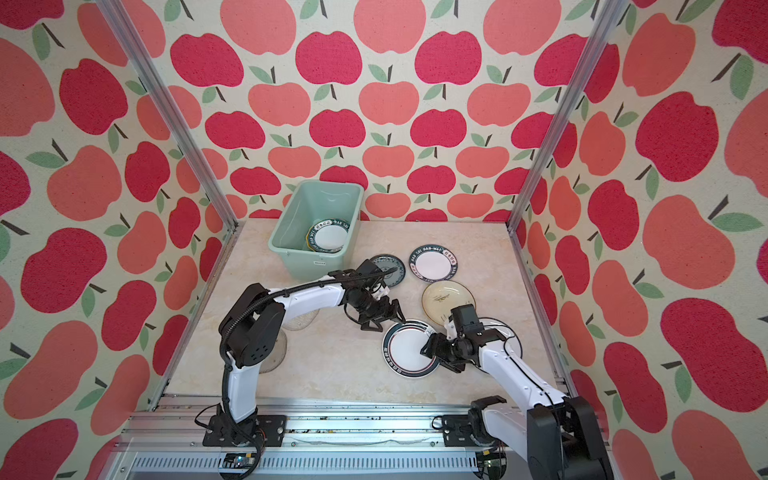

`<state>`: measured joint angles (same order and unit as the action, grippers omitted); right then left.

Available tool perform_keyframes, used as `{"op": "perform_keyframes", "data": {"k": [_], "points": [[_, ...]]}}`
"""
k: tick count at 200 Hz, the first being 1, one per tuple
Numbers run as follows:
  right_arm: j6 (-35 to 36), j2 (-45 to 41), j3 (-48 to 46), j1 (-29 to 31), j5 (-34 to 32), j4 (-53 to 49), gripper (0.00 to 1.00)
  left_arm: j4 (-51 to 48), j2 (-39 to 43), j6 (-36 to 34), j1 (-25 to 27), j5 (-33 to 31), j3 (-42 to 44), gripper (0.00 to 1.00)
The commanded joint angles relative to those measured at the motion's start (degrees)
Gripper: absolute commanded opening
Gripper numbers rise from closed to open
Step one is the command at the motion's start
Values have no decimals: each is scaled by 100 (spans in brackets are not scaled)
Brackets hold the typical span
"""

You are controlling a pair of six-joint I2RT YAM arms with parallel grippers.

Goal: Place the plates into the plastic bin on the countertop
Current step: 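Close both grippers on opposite rims of the red-and-green rimmed plate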

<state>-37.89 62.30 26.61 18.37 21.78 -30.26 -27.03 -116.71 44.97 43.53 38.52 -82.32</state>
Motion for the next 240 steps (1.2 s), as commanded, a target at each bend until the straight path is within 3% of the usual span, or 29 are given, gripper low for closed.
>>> {"op": "perform_keyframes", "data": {"k": [1, 74, 141, 240], "points": [[116, 76, -85, 35, 317, 252, 69, 486, -190, 360, -94, 401, 206, 90], [167, 16, -97, 35, 616, 524, 66, 730, -225, 619, -106, 525, 351, 86], [180, -643, -140, 35, 850, 697, 61, 621, -291, 592, -90, 513, 259, 86], [159, -337, -82, 35, 811, 811, 35, 508, -269, 557, -33, 454, 179, 86]]}}
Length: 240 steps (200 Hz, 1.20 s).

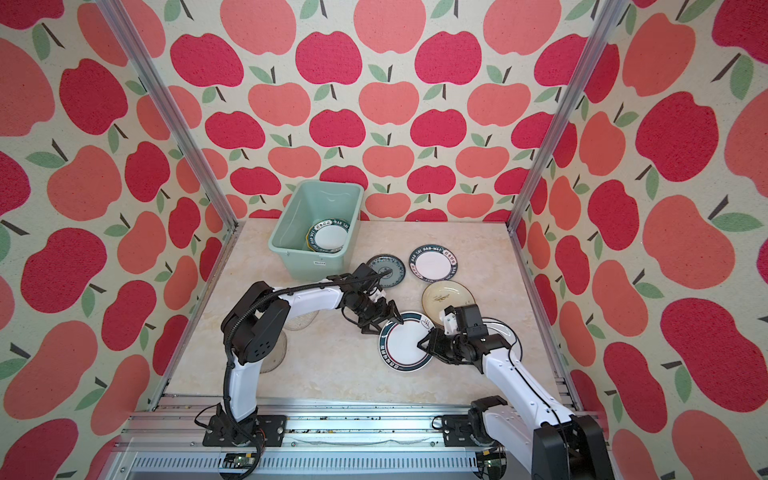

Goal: Place the plates into the plastic bin on the countertop
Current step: 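Close both grippers on opposite rims of the red-and-green rimmed plate, then lift the plate upright with both grippers toward the bin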

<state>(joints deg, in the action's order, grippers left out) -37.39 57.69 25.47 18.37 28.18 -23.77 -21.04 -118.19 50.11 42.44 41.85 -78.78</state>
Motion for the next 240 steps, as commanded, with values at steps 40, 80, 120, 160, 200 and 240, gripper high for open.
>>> {"op": "perform_keyframes", "data": {"k": [40, 80, 120, 160, 200, 240], "points": [[155, 186, 205, 35, 102, 19, 20, -120, -74, 43, 82, 85, -190, 86], [126, 16, 268, 35, -26, -216, 9, -73, 190, 34, 27, 2, -120, 86], [103, -343, 516, 26, -168, -762, 4, -498, 822, -250, -51, -216, -185, 87], [-21, -825, 948, 13, -147, -1181, 1, -2271, 1620, -1448, -25, -1096, -1093, 89], [-86, -949, 1652, 17, 125, -1357, 0, -3410, 2445, -2709, -22, -2030, -2107, 90], [-192, -788, 2480, 26, 702, -1116, 1, -3653, 3266, -3551, -295, -1954, -2519, 91]]}}
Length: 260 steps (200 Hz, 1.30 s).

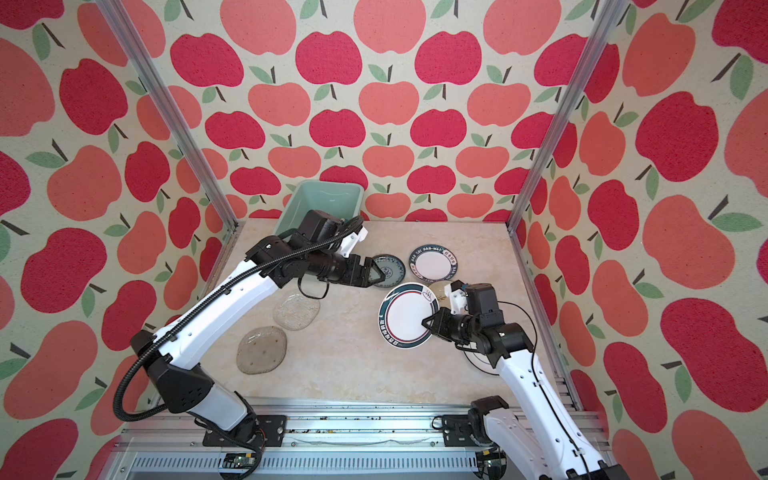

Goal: Place the plates into the plastic bin on the countertop
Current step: 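Lift the plate upright with both grippers toward the bin, then open the right gripper and carry the plate over the bin with the left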

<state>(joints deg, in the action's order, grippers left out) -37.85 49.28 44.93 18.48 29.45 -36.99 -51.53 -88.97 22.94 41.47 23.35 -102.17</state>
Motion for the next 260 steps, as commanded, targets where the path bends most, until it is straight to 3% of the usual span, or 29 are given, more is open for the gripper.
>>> {"op": "perform_keyframes", "data": {"k": [1, 43, 91, 147, 200, 260], "points": [[-154, 59, 552, 15, 599, 235, 1, -600, 362, -843, -209, -82, -176, 91], [-797, 287, 1088, 105, 1528, 1287, 0, -468, 1056, -978, -793, 897, 314, 92], [-1165, 492, 1296, 416, 1902, 1990, 0, 38, 1395, -513, -970, 1655, 1102, 87], [-1519, 587, 1078, 652, 2007, 2559, 0, 1141, 1545, 318, -1105, 2355, 1808, 74], [-1682, 671, 984, 667, 2115, 2846, 0, 2316, 1793, 1134, -1347, 2817, 2386, 55], [-1787, 767, 913, 739, 2109, 3055, 0, 2568, 1728, 1394, -1370, 2960, 2528, 38]]}}
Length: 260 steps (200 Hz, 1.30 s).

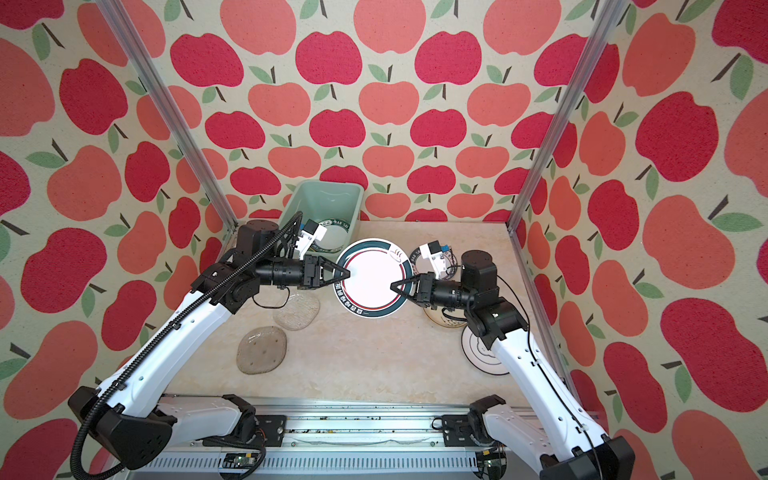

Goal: Place the plates into the plastic bin on the countertop
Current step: 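Open the right gripper and carry the plate over the bin with the left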

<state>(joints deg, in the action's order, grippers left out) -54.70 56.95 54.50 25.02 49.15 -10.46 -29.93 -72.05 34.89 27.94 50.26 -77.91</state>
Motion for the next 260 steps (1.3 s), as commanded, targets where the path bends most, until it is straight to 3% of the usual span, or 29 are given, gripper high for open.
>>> {"op": "perform_keyframes", "data": {"k": [1, 109, 123, 154, 178, 214, 260], "points": [[-102, 5, -49, 88, 139, 407, 0, 422, 35, 213, -17, 276, 110, 38], [-120, 255, -12, 155, 106, 589, 0, 702, -38, 496, -17, 252, 203, 2], [-41, 281, 23, 151, 16, 483, 5, 737, -57, 540, -23, 214, 206, 0], [401, 284, 298, 16, -300, 22, 36, 802, -91, 732, -34, -68, 193, 0], [802, 372, 577, -298, -417, -497, 48, 1043, -174, 1019, -124, -291, 188, 0], [1158, 557, 831, -843, -467, -932, 52, 1335, -456, 1441, -410, -593, -118, 0], [1030, 796, 915, -1610, -652, -772, 52, 1880, -811, 2207, -1088, -1362, -363, 0]]}}
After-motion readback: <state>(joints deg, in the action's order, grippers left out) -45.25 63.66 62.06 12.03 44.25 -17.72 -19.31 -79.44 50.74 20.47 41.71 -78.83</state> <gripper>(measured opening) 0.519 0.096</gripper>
